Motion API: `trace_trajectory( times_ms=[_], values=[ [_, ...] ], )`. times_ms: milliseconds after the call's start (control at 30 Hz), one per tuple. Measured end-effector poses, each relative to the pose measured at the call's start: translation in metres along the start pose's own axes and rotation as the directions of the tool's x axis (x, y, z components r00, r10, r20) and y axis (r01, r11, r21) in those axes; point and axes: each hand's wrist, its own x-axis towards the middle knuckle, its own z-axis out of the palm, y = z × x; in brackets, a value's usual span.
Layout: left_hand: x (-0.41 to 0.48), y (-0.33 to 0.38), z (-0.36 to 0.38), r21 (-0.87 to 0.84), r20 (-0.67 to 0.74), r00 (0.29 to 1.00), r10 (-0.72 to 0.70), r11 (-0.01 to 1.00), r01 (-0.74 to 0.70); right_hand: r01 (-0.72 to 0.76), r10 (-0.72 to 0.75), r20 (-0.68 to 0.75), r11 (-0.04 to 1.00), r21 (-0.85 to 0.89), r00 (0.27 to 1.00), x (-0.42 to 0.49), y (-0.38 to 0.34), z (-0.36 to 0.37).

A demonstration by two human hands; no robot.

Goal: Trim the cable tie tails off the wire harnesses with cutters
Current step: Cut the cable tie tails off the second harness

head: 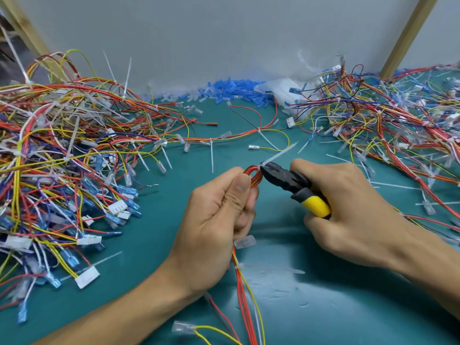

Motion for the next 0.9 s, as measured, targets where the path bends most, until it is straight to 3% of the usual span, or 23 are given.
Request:
trace_trajectory(
  times_ms=[267,400,533,667,767,900],
  values=[
    [0.000,-0.007,0.000,0.189,0.035,0.999,-0.013,0.982,0.006,0.013,-0.013,0.033,1.000,-0.002,0.999,-0.002,0.000,0.001],
    [0.000,-0.007,-0.002,0.348,0.036,0.997,0.061,0.935,-0.070,-0.022,0.019,0.070,0.999,0.032,0.997,-0.003,0.000,-0.001],
    [0.001,-0.008,-0.003,0.379,0.038,0.996,0.086,0.921,-0.094,-0.032,0.029,0.092,0.999,0.033,0.995,-0.003,-0.001,-0.006],
    [0.000,-0.009,-0.001,0.258,0.041,0.998,0.043,0.965,-0.052,-0.061,0.058,0.046,0.995,0.079,0.997,-0.006,-0.006,-0.003],
    [0.000,-0.003,-0.001,0.147,0.057,0.998,0.021,0.989,-0.029,-0.158,0.175,-0.065,0.964,0.212,0.982,-0.003,-0.002,-0.010],
    [0.005,0.000,-0.007,-0.095,0.015,0.989,-0.150,0.984,0.151,-0.209,0.247,-0.168,0.954,0.216,0.954,0.004,0.006,-0.018]
  ],
)
